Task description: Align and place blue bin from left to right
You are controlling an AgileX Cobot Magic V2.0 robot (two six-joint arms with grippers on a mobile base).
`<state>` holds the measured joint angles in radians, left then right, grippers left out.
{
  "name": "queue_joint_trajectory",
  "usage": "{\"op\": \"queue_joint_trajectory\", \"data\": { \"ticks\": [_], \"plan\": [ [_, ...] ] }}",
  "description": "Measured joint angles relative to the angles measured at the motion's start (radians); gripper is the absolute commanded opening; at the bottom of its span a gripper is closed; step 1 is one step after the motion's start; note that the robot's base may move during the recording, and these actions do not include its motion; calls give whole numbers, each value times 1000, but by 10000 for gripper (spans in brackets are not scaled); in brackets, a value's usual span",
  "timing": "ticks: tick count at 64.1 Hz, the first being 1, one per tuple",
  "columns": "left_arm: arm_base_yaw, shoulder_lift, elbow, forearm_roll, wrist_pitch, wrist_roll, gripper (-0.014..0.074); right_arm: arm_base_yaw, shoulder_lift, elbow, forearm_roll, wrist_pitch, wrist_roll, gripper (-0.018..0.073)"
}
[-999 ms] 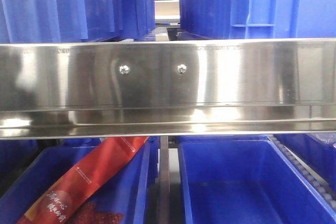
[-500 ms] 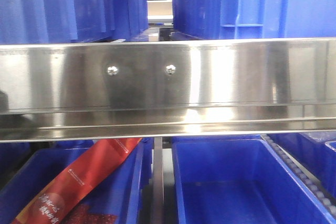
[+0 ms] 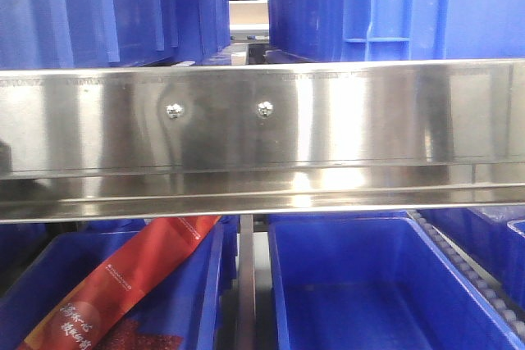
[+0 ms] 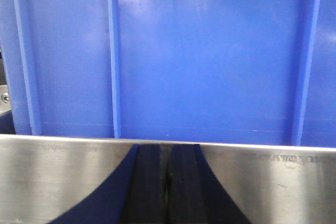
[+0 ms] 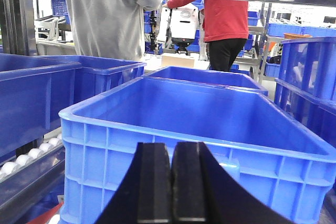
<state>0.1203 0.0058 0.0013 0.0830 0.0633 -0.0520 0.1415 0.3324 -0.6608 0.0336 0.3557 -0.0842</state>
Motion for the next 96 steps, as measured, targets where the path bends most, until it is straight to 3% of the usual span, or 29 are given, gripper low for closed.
{"op": "queue_joint_trajectory", "data": {
  "ticks": [20, 32, 53, 73, 96],
  "plan": [
    [0, 0, 0, 0, 0, 0, 13, -2, 0, 0, -8, -4, -16, -79],
    [0, 0, 0, 0, -2, 0, 13, -86, 0, 36, -8, -8, -60, -79],
    [0, 0, 0, 0, -2, 0, 13, -216, -121, 360, 43, -120, -66, -79],
    [0, 0, 0, 0, -2, 0, 13, -219, -316, 644, 45, -234, 55, -79],
    [0, 0, 0, 0, -8, 0, 13, -217, -327, 661, 29, -236, 63, -79]
  ]
}}
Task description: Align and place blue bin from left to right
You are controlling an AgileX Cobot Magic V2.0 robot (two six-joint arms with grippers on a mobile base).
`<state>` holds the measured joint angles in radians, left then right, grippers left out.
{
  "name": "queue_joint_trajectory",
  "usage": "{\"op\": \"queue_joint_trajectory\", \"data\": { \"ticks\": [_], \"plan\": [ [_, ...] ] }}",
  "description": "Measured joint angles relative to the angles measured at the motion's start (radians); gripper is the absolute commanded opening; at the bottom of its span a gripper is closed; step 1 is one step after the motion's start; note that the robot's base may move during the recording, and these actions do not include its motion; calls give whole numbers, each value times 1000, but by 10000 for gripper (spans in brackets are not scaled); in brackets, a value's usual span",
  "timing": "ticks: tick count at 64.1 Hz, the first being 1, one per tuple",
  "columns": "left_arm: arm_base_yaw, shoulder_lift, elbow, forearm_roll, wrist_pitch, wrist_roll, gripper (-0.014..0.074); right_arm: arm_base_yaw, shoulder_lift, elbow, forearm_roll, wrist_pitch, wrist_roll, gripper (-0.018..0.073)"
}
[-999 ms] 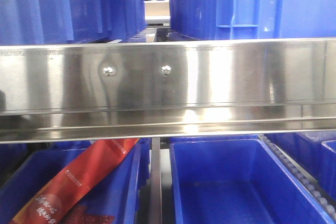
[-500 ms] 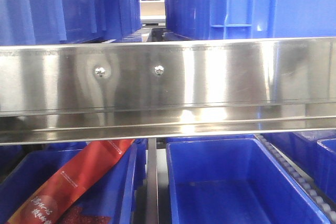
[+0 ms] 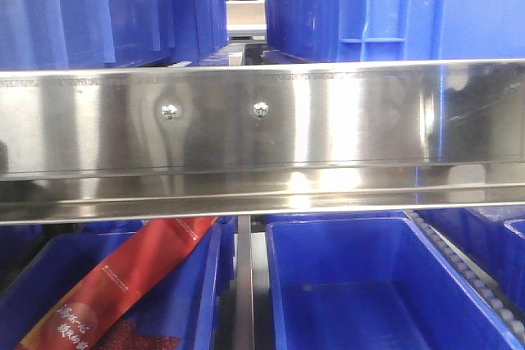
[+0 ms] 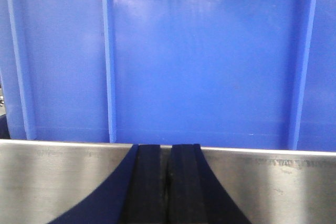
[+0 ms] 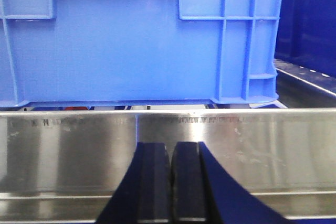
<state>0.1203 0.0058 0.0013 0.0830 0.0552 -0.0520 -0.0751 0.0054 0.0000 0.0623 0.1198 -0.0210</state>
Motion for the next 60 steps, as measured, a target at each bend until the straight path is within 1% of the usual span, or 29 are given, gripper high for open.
{"op": "queue_joint_trajectory", "data": {
  "ticks": [60],
  "plan": [
    [0, 0, 0, 0, 0, 0, 13, 0, 0, 0, -8, 0, -10, -79]
  ]
}}
